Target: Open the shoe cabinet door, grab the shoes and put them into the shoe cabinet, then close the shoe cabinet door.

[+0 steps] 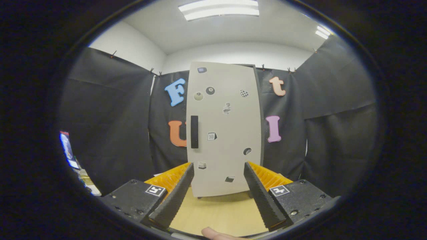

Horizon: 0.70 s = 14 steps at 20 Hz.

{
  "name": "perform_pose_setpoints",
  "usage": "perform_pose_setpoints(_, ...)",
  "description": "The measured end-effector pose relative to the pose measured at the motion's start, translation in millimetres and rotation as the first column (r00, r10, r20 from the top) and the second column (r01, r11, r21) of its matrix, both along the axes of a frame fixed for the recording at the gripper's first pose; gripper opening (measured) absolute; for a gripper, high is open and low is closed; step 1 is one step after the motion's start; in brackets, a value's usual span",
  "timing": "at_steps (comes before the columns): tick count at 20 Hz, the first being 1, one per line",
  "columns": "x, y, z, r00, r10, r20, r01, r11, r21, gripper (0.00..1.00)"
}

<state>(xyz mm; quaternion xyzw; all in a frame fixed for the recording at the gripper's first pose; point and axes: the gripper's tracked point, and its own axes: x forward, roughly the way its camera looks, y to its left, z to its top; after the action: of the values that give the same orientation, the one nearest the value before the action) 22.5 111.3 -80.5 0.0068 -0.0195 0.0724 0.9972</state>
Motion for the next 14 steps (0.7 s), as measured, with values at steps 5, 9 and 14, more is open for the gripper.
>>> perform_pose_setpoints(5,-20.7,-13.0,-5.9,1.0,0.002,-0.002,-0.002,0.999,0.032,0.98)
perform_pose_setpoints(9,-24.5,-17.7,-15.7,1.0,-0.011,-0.02,0.011,1.0,0.009,0.98)
perform_pose_setpoints(14,-25.2,-8.0,-29.7,0.998,0.015,-0.058,-0.018,0.999,-0.051,0.98)
